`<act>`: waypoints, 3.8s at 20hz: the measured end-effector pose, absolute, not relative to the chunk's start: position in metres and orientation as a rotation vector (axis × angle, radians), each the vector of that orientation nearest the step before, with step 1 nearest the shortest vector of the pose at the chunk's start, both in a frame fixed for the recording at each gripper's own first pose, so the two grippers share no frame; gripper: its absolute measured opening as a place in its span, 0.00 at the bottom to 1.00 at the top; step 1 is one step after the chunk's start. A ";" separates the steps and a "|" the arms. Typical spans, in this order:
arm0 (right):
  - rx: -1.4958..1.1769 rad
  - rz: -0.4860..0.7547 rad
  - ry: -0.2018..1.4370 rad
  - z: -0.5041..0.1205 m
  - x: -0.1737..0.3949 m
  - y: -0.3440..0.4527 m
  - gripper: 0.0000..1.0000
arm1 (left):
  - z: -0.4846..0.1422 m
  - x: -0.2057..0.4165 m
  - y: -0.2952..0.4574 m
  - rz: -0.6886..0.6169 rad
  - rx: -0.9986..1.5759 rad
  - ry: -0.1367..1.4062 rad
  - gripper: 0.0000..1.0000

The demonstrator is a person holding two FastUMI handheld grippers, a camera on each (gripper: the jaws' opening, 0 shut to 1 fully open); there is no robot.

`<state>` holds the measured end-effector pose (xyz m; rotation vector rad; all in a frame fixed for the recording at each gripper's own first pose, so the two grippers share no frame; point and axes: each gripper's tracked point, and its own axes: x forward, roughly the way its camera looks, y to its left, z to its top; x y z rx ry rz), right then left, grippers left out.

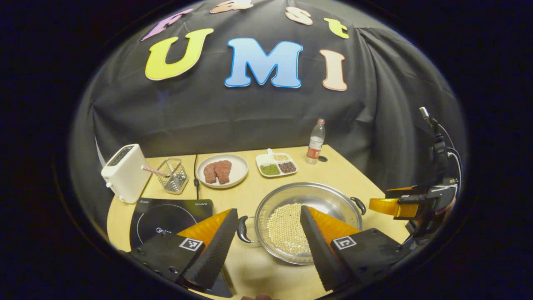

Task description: First push the handle of the pot to place it horizontally, then grasp the pot with both hands and set it on the induction cooktop.

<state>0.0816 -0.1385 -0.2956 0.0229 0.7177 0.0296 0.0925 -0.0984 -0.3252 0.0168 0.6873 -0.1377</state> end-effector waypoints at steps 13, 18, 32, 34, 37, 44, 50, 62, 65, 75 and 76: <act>0.068 -0.005 0.822 -0.347 0.114 -0.144 1.00 | -0.434 0.118 -0.070 -0.105 0.027 0.853 0.99; 0.062 -0.008 0.863 -0.368 0.124 -0.140 1.00 | -0.461 0.121 -0.067 -0.118 0.029 0.919 0.99; 0.115 -0.076 0.996 -0.417 0.138 -0.150 0.68 | -0.501 0.128 -0.072 -0.163 0.036 1.015 0.77; 0.128 -0.066 1.005 -0.418 0.137 -0.150 0.65 | -0.502 0.127 -0.073 -0.160 0.013 1.034 0.75; 0.142 -0.058 1.010 -0.417 0.135 -0.148 0.60 | -0.502 0.128 -0.073 -0.163 0.000 1.056 0.67; 0.162 -0.057 1.032 -0.410 0.124 -0.145 0.54 | -0.495 0.123 -0.072 -0.171 0.008 1.073 0.60; 0.144 -0.046 1.008 -0.377 0.113 -0.133 0.54 | -0.464 0.118 -0.066 -0.172 -0.002 1.044 0.64; 0.131 -0.007 0.968 -0.322 0.093 -0.069 0.54 | -0.391 0.101 -0.008 -0.145 0.002 1.013 0.60; 0.135 0.005 0.964 -0.320 0.091 -0.046 0.54 | -0.379 0.096 0.015 -0.140 0.005 1.006 0.63; 0.115 0.031 0.960 -0.319 0.080 0.019 0.54 | -0.369 0.078 0.082 -0.119 -0.008 1.017 0.64; 0.111 0.034 0.962 -0.319 0.080 0.025 0.54 | -0.369 0.077 0.088 -0.116 -0.009 1.020 0.60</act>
